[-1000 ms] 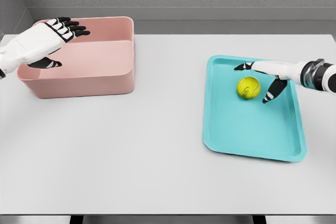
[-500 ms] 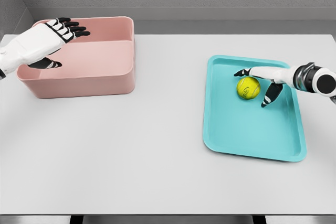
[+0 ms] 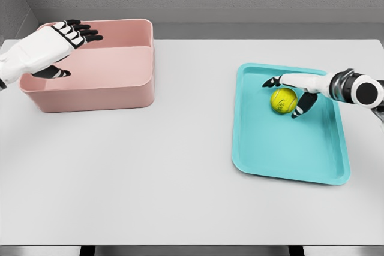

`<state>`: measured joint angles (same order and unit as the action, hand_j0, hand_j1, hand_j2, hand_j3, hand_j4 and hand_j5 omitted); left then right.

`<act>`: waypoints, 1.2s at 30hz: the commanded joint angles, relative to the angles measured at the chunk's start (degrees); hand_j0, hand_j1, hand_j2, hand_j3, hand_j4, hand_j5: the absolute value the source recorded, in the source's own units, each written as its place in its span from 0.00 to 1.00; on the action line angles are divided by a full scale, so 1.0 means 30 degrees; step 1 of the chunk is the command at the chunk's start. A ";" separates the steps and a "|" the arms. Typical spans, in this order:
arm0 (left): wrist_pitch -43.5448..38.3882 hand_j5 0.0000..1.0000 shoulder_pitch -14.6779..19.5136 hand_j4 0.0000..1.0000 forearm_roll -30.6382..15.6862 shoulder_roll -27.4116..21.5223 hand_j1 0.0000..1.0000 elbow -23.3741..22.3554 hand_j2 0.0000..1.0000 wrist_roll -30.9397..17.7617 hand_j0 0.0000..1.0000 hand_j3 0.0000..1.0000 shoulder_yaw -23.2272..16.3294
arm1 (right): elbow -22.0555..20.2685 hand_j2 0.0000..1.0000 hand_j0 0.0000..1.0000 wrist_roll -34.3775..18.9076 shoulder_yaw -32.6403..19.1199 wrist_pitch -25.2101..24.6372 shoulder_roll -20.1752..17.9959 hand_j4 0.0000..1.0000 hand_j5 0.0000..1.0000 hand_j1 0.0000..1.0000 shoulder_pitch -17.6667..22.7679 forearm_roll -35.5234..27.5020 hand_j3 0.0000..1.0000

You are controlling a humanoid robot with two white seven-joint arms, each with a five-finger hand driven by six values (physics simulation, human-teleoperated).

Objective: Put the tennis from the blue tray into the pink basket with both arms

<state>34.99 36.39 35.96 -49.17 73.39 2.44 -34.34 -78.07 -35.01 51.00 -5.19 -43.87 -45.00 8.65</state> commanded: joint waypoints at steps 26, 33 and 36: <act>0.0004 1.00 0.0029 1.00 -0.0150 -0.0046 1.00 -0.0029 1.00 0.0007 1.00 1.00 0.0049 | -0.1252 0.57 0.57 0.0004 -0.0536 0.0060 -0.0230 0.57 0.57 0.57 -0.0410 0.0015 0.57; 0.0004 1.00 0.0000 1.00 -0.0150 -0.0456 1.00 -0.0029 1.00 0.0007 1.00 1.00 0.0137 | -0.3742 0.57 0.57 0.0004 -0.1005 0.0060 -0.0230 0.57 0.57 0.57 -0.0439 0.0103 0.57; 0.0004 1.00 0.0000 1.00 -0.0150 -0.0456 1.00 -0.0029 1.00 0.0035 1.00 1.00 0.0137 | -0.4622 0.57 0.57 0.0004 -0.1005 0.0089 -0.0201 0.57 0.57 0.57 -0.0410 0.0074 0.57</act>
<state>34.99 36.39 35.86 -50.43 73.30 2.50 -34.00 -90.02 -35.04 48.12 -4.98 -44.46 -46.14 8.99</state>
